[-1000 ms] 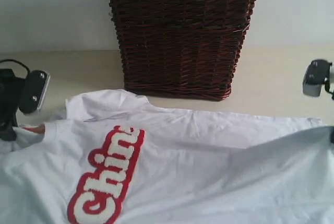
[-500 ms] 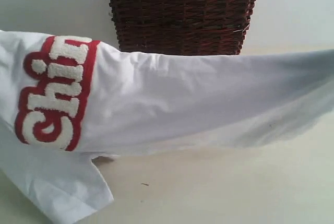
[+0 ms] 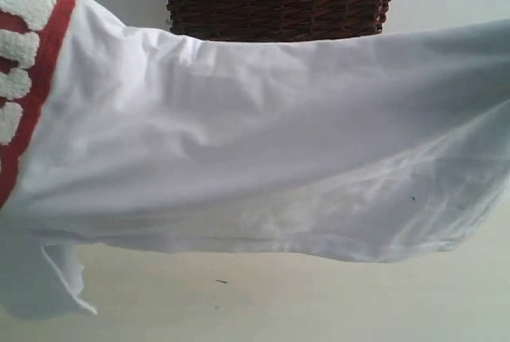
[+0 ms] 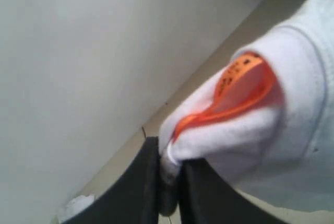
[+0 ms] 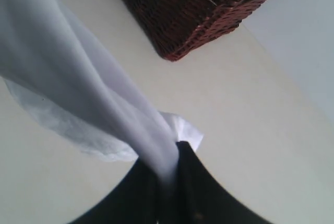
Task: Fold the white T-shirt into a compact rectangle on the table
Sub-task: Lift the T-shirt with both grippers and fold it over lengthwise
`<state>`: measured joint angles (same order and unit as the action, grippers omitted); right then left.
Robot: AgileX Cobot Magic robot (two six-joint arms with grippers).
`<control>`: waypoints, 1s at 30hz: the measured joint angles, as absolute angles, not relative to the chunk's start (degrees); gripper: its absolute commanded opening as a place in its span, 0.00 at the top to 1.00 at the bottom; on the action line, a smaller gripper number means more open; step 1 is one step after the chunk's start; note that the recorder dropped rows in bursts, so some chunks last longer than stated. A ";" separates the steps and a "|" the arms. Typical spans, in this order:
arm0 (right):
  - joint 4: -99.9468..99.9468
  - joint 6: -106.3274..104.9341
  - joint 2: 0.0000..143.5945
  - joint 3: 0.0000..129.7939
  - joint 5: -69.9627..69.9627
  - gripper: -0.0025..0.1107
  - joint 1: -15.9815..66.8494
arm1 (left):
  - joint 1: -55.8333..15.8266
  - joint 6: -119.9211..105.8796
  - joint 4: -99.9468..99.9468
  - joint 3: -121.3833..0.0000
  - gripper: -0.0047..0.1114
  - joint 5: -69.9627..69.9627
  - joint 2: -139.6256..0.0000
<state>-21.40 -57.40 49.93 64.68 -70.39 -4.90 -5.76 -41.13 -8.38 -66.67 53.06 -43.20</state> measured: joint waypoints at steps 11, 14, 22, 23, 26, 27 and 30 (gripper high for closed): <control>-25.22 -54.66 44.11 64.68 -70.45 0.98 -4.90 | -5.76 -40.57 -8.73 -70.56 0.96 64.55 -40.17; -26.11 -54.03 43.61 64.53 -70.53 0.98 -4.90 | -5.76 -40.48 -8.04 -70.56 0.96 66.82 -40.08; -18.08 -47.98 46.05 51.72 -70.50 0.98 -0.96 | -5.76 -40.48 -4.51 -63.69 0.96 67.43 -42.67; -15.59 -46.89 47.40 49.39 -70.44 0.98 -0.87 | -5.76 -40.48 -4.27 -61.76 0.96 66.95 -44.15; -10.13 -45.59 53.06 43.65 -70.15 0.98 -0.82 | -5.76 -41.17 -4.02 -55.86 0.96 62.42 -48.40; -9.08 -45.46 55.33 42.40 -68.87 0.98 -0.82 | -5.76 -41.31 -3.92 -54.43 0.96 60.16 -50.08; -8.04 -45.25 61.59 40.75 -61.29 0.98 -0.73 | -5.76 -41.60 -3.90 -50.04 0.96 49.43 -54.72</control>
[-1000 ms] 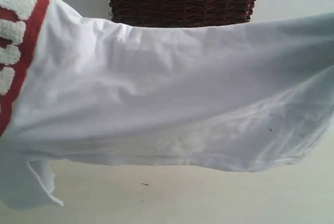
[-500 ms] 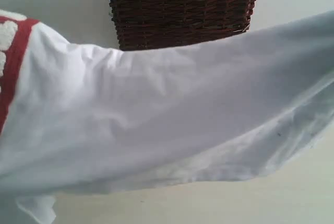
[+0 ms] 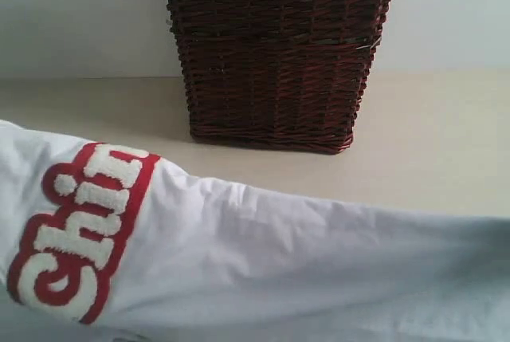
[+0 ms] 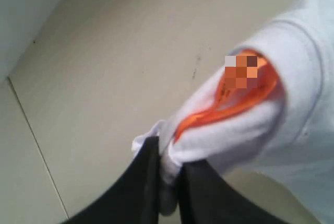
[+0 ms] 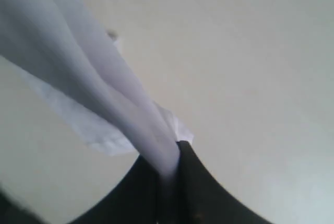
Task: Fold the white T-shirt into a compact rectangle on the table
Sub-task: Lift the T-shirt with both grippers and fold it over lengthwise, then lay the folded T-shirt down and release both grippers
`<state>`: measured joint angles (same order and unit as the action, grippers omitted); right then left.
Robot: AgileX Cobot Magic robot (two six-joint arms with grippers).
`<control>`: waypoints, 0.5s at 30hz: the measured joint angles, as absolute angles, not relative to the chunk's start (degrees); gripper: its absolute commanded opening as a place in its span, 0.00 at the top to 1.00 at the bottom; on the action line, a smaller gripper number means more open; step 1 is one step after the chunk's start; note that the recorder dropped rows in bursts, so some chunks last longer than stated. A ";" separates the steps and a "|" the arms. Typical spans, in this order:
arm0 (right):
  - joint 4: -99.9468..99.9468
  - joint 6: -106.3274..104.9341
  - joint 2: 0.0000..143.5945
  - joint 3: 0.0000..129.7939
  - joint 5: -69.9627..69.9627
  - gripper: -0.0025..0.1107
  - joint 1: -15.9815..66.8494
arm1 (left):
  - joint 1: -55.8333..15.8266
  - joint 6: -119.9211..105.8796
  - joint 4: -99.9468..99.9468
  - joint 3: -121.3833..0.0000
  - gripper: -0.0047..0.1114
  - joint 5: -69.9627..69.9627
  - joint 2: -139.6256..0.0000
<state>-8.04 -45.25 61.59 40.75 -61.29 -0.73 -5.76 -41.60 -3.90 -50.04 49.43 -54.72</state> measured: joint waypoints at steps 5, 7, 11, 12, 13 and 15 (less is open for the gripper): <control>-8.59 -45.25 71.71 40.76 -42.88 0.98 -0.73 | -5.76 -41.70 -3.90 -44.44 0.96 28.56 -63.54; -8.64 -45.22 75.55 40.76 -36.64 0.96 -0.73 | -5.76 -41.70 -3.90 -43.60 0.96 22.50 -67.99; -8.35 -45.12 81.20 40.76 -29.52 0.74 -0.73 | -5.76 -41.70 -4.01 -43.48 0.83 14.02 -75.03; -8.22 -45.12 82.53 40.76 -27.92 0.66 -0.73 | -5.76 -41.70 -4.01 -43.48 0.77 12.49 -76.36; -8.07 -45.12 83.24 40.76 -27.00 0.60 -0.73 | -5.76 -41.70 -4.01 -43.48 0.69 11.39 -77.26; -7.95 -45.01 84.43 40.91 -25.25 0.49 -0.73 | -5.76 -41.70 -4.01 -43.48 0.52 9.22 -79.00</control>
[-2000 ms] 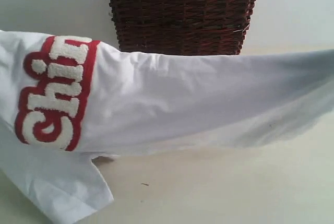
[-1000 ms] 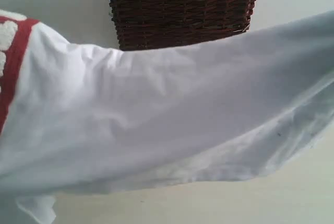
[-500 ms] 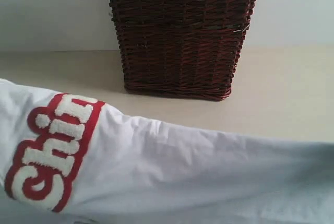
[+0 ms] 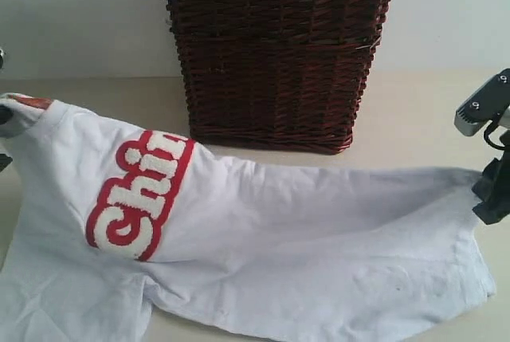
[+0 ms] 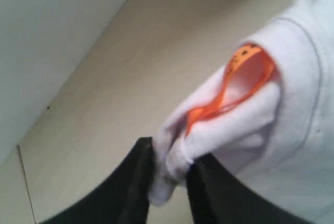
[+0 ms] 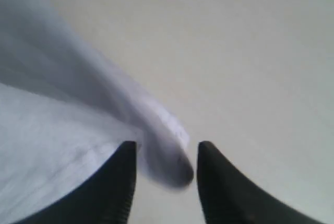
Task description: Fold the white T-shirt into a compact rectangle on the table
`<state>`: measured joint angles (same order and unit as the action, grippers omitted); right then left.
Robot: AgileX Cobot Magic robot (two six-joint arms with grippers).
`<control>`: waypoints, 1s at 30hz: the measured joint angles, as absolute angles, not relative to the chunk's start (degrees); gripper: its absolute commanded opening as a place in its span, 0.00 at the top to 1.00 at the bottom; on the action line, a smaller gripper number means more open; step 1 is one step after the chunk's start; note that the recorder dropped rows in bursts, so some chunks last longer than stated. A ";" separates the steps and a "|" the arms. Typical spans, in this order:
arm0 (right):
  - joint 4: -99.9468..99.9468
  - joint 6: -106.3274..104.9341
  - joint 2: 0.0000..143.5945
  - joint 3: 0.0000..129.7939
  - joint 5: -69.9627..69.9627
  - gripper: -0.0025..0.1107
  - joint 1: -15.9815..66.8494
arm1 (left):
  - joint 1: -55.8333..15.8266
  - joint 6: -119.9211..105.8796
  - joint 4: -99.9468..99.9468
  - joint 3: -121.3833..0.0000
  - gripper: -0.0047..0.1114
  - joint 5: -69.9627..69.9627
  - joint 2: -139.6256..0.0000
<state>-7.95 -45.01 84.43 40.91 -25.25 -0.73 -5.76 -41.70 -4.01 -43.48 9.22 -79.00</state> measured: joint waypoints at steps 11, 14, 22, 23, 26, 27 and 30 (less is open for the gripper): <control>-7.81 -41.30 82.03 43.59 -14.73 0.69 -0.73 | -2.85 -41.70 -4.84 -43.48 0.71 2.14 -80.72; -7.81 -37.32 80.40 43.59 -14.34 0.86 -0.73 | -2.52 -41.70 -4.84 -43.48 0.94 3.04 -80.72; -8.78 -30.05 79.00 43.59 -22.86 0.98 -0.73 | -2.38 -26.49 0.00 -43.48 0.96 12.24 -79.98; -10.09 -29.34 79.00 43.59 -24.54 0.98 -0.73 | -2.38 -25.09 1.74 -43.48 0.96 13.74 -79.98; -15.95 -28.47 79.11 43.59 -29.37 0.98 -0.73 | -2.38 -23.98 9.23 -43.48 0.96 19.87 -79.98; -17.66 -28.71 79.24 43.59 -30.87 0.98 -0.73 | -2.38 -25.23 12.42 -43.48 0.96 21.92 -79.98; -21.92 -29.35 80.56 43.59 -35.73 0.98 -0.73 | -2.38 -34.61 24.18 -43.48 0.96 28.27 -79.94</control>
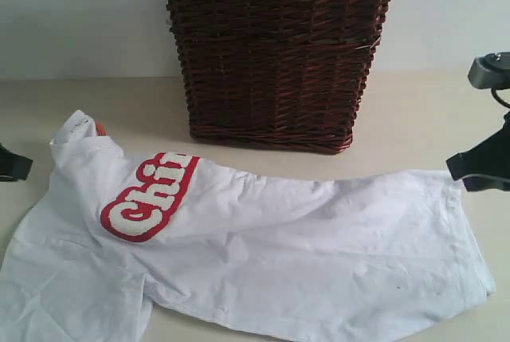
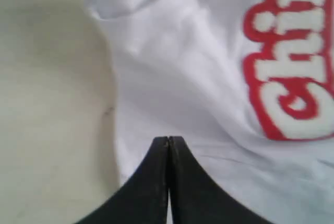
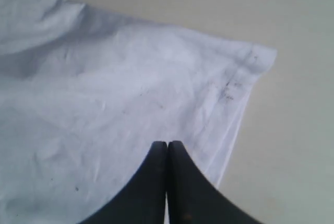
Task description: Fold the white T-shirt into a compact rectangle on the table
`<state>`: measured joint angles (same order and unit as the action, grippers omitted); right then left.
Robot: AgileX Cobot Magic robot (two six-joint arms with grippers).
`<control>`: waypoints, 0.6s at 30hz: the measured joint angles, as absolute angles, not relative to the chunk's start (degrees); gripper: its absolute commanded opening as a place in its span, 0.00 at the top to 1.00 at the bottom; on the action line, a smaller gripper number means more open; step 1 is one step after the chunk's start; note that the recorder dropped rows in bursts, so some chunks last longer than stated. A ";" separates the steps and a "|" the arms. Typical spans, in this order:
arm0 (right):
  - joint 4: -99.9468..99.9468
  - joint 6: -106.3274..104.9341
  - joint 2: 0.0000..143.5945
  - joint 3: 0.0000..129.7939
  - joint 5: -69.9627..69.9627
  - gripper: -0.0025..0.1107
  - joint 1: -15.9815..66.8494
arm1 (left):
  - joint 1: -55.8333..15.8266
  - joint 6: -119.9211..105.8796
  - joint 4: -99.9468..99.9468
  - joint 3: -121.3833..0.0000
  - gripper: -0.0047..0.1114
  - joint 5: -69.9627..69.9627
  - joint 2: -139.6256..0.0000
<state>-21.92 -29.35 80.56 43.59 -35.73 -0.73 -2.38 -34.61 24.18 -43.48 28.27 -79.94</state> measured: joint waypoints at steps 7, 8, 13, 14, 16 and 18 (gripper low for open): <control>-23.15 -26.38 88.44 43.59 -35.58 0.98 -0.73 | -2.60 -53.74 44.29 -43.48 0.96 40.03 -85.19; -23.15 -25.66 89.68 43.59 -34.41 0.98 -0.73 | -2.60 -55.28 45.05 -43.48 0.96 39.70 -86.34; -23.15 -23.81 97.32 43.70 -23.73 0.98 -0.73 | -2.60 -59.27 51.78 -43.48 0.96 27.16 -92.81; -23.15 -23.66 98.83 43.94 -21.46 0.98 -0.73 | -2.60 -60.14 54.18 -43.48 0.96 23.11 -93.93; -23.15 -23.42 101.57 45.11 -16.91 0.98 -0.73 | -2.60 -63.21 58.66 -43.48 0.96 15.11 -96.01; -23.26 -23.42 103.60 46.36 -13.08 0.98 -0.73 | -2.60 -65.61 60.96 -43.85 0.96 8.94 -98.17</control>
<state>-23.26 -23.42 103.60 46.36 -13.08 -0.73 -2.60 -65.61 60.96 -43.85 8.94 -98.17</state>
